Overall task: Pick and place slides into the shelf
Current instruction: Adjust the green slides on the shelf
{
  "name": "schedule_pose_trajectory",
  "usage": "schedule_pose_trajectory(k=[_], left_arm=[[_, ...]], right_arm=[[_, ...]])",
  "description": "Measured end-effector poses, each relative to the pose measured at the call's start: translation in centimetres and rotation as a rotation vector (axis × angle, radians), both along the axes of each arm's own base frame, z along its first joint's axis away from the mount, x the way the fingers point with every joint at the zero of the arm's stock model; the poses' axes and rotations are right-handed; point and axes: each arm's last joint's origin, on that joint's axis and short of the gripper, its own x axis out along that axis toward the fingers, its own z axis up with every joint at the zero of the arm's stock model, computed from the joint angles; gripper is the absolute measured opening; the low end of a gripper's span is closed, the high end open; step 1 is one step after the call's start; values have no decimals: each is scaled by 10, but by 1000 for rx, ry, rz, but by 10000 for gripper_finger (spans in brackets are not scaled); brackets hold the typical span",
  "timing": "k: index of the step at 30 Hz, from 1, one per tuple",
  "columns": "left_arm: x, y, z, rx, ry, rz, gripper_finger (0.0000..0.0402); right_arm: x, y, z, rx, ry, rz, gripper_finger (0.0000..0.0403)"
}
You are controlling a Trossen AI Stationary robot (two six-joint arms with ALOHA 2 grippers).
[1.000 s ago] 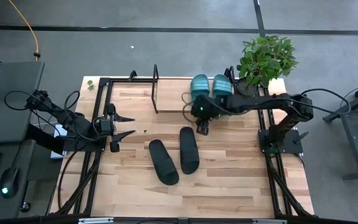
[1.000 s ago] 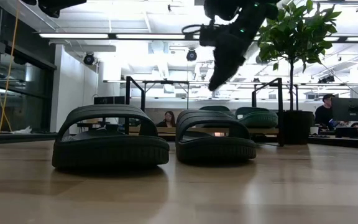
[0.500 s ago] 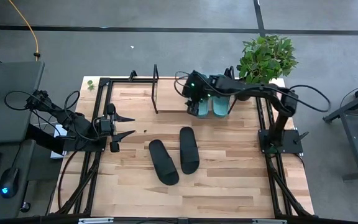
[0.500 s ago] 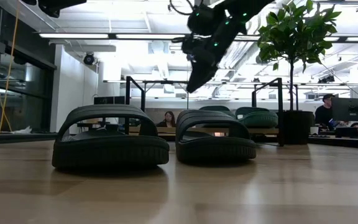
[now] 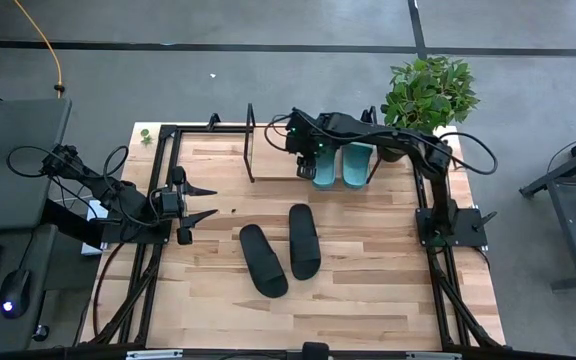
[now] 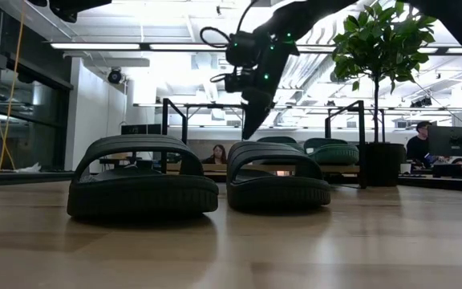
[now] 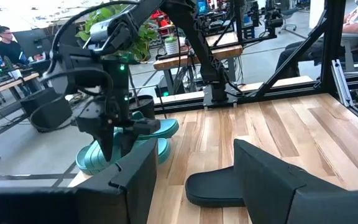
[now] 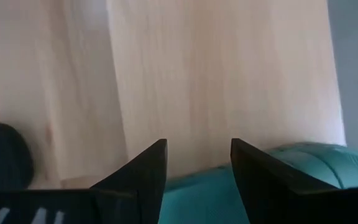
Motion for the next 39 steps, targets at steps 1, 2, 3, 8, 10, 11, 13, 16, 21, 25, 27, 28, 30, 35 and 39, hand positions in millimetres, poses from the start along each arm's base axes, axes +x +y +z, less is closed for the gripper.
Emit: schedule_pose_trajectory(k=[1,2,3,8,10,11,13,16,21,25,27,28,30,35,39], left_arm=[[0,0,0,0,0,0,193],[0,0,0,0,0,0,193],[0,0,0,0,0,0,193],[0,0,0,0,0,0,193],[0,0,0,0,1,0,193],[0,0,0,0,0,0,193],[0,0,0,0,0,0,193],[0,0,0,0,0,0,193],[0,0,0,0,0,0,193],[0,0,0,0,0,0,193],[0,0,0,0,0,0,193],[0,0,0,0,0,0,193],[0,0,0,0,0,0,193],[0,0,0,0,0,0,193],[0,0,0,0,0,0,193]], right_arm=[[-1,-1,-1,1,10,-1,167],[-2,-1,-2,8,20,-3,167],[-2,-1,-2,9,22,-3,167],[-3,-2,-3,4,31,-3,167],[-4,-1,-3,0,46,-7,167],[-4,-1,-4,-4,54,-10,167],[-5,-2,-5,-9,65,-12,167],[-3,-3,-7,-25,59,1,167],[3,-5,-5,-54,-1,19,167],[3,-8,-5,-69,-5,12,167],[2,-11,-7,-78,9,-1,167],[1,-12,-8,-86,27,-11,167],[0,-15,-12,-97,47,-27,167],[-3,-18,-17,-109,90,-59,167],[-5,-17,-18,-134,135,-79,167]])
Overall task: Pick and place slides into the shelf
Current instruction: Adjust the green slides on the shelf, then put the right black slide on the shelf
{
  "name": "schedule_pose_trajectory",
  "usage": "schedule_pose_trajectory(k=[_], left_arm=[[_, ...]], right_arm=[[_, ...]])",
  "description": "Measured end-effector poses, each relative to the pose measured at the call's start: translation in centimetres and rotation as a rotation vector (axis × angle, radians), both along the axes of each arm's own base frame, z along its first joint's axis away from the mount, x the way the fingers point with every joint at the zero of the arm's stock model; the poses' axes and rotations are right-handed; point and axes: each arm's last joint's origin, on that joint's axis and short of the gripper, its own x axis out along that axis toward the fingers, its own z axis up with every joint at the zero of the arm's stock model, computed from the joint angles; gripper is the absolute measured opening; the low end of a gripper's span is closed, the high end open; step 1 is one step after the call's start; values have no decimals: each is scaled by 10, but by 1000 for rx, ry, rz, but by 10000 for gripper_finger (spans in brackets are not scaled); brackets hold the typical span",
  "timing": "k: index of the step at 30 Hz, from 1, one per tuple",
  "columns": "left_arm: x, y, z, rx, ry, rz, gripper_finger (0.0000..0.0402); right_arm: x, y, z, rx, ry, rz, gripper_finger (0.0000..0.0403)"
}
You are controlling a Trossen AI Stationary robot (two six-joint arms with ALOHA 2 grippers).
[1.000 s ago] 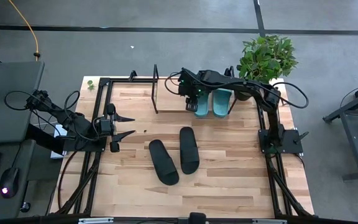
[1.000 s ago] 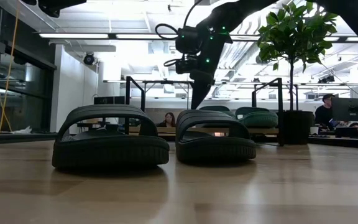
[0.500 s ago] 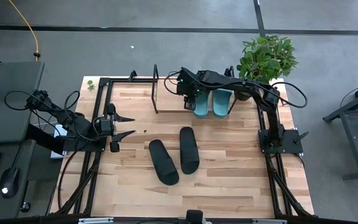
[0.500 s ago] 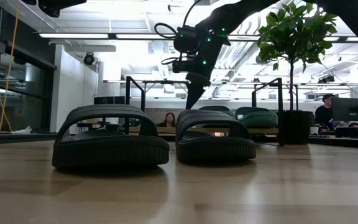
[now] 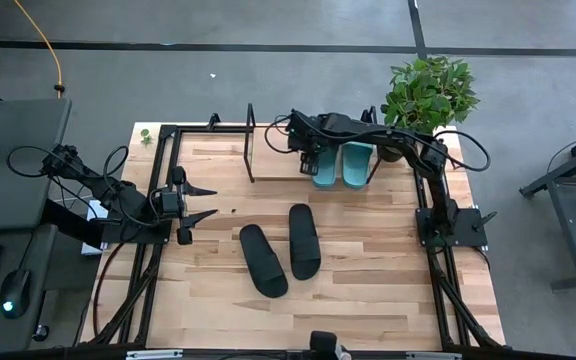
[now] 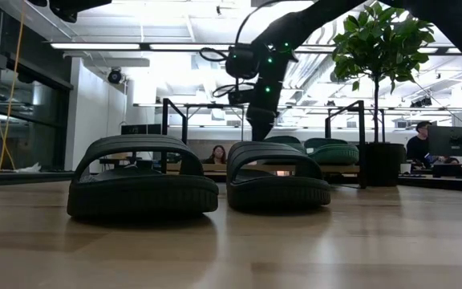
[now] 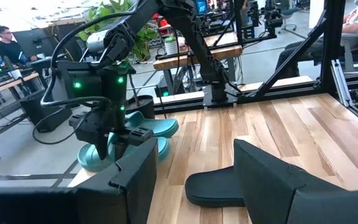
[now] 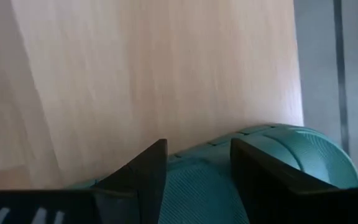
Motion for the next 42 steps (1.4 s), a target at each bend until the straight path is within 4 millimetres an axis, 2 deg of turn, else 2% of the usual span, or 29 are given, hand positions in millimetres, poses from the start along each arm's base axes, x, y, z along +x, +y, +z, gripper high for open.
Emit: schedule_pose_trajectory(k=[11,21,30,33,42], left_arm=[[0,0,0,0,0,0,193],[0,0,0,0,0,0,193],[0,0,0,0,0,0,193],[0,0,0,0,0,0,193],[0,0,0,0,1,0,193]], right_arm=[[-6,2,-2,0,73,-44,167],[7,3,1,64,-90,20,167],[24,20,7,33,-176,100,167],[28,26,18,28,-212,101,167],[40,56,76,-24,-308,140,167]])
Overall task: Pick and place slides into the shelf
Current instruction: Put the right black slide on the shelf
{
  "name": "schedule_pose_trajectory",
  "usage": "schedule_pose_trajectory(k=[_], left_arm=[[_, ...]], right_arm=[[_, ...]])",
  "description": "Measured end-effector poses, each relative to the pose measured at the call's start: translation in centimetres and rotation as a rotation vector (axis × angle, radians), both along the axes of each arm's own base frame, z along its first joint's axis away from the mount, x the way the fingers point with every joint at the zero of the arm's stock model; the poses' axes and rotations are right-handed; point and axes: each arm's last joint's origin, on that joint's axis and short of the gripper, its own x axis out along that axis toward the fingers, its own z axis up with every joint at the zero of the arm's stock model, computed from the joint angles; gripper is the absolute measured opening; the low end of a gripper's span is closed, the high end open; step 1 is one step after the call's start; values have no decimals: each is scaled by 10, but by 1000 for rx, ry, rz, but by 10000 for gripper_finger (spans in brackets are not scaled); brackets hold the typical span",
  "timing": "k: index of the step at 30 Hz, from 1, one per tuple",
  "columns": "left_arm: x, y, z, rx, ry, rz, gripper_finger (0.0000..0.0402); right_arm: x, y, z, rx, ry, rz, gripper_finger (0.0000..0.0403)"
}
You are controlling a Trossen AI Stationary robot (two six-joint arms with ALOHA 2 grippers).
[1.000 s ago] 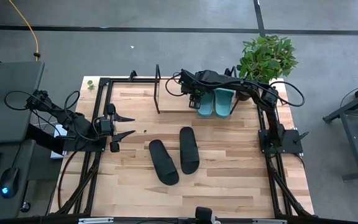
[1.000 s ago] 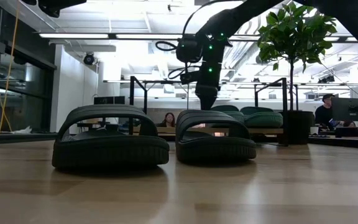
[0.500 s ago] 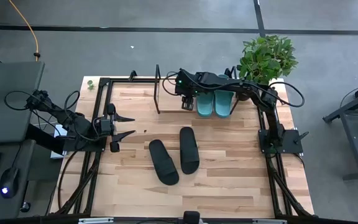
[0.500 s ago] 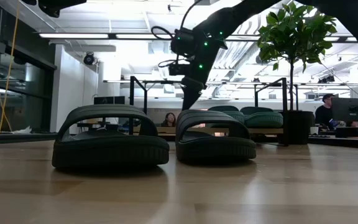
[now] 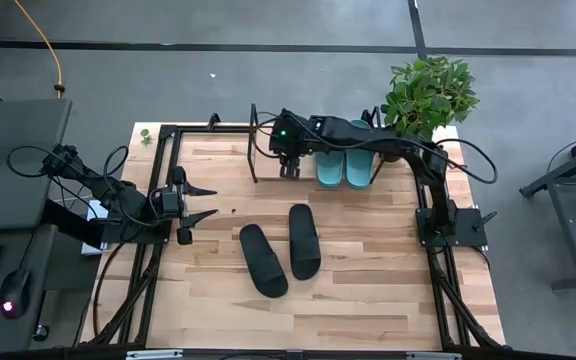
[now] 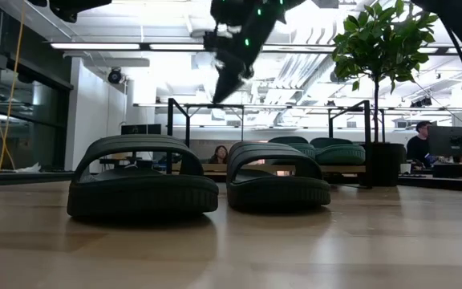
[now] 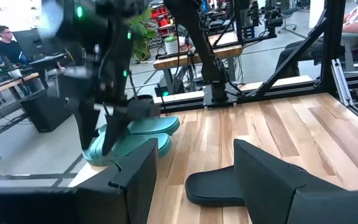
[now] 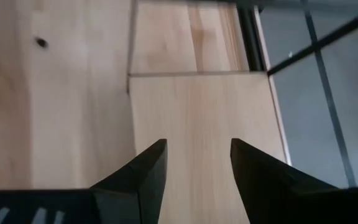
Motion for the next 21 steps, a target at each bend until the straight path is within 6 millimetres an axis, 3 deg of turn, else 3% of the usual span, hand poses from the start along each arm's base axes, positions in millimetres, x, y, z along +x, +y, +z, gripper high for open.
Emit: schedule_pose_trajectory(k=[8,21], left_arm=[[0,0,-1,1,7,0,193],[0,0,-2,-8,15,2,193]], right_arm=[[1,29,33,-15,3,46,167],[-2,62,30,46,93,57,167]])
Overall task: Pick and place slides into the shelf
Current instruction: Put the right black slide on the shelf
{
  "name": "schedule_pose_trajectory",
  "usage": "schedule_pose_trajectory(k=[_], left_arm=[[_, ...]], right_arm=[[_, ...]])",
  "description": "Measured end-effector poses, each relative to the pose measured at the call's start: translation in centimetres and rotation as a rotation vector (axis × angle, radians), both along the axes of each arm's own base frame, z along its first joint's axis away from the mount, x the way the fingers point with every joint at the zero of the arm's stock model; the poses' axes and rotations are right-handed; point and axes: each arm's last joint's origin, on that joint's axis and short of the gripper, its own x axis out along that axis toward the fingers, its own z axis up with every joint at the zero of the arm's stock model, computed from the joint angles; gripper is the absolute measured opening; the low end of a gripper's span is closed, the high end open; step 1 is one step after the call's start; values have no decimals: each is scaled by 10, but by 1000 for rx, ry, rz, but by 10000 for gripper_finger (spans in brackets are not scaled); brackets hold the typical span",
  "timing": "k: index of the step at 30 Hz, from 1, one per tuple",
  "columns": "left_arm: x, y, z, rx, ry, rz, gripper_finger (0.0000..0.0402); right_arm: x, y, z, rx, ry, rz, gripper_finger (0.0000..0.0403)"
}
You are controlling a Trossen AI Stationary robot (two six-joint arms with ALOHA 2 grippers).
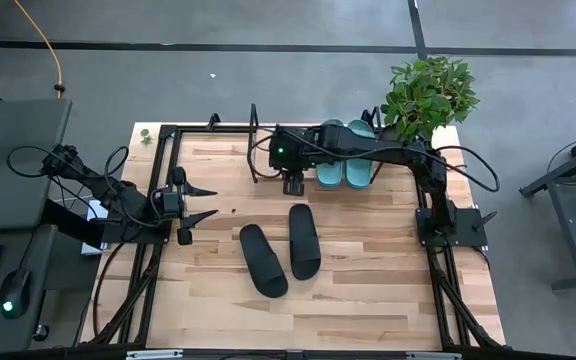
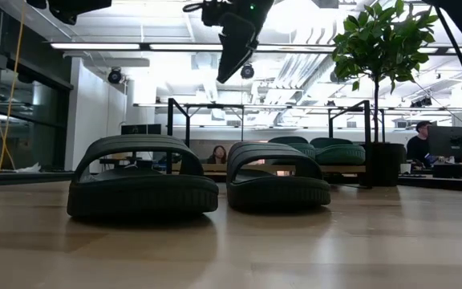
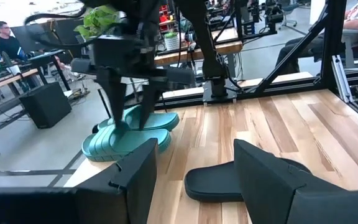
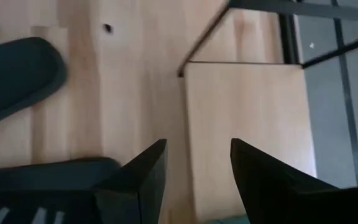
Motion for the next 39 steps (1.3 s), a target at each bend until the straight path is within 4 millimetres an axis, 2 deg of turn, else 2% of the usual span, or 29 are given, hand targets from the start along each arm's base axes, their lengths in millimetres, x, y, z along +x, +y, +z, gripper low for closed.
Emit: schedule_pose_trajectory(k=[8,23,30,39], left_arm=[[0,0,0,-1,0,0,193],[0,0,0,-32,-11,4,193],[0,-1,0,-101,-26,-16,193],[0,-2,-5,-279,-30,-24,193]], right_arm=[[5,37,0,13,-6,64,167],[4,139,4,-126,-70,162,167],[-2,167,5,-169,-109,119,167],[-11,203,5,-203,-169,57,167]])
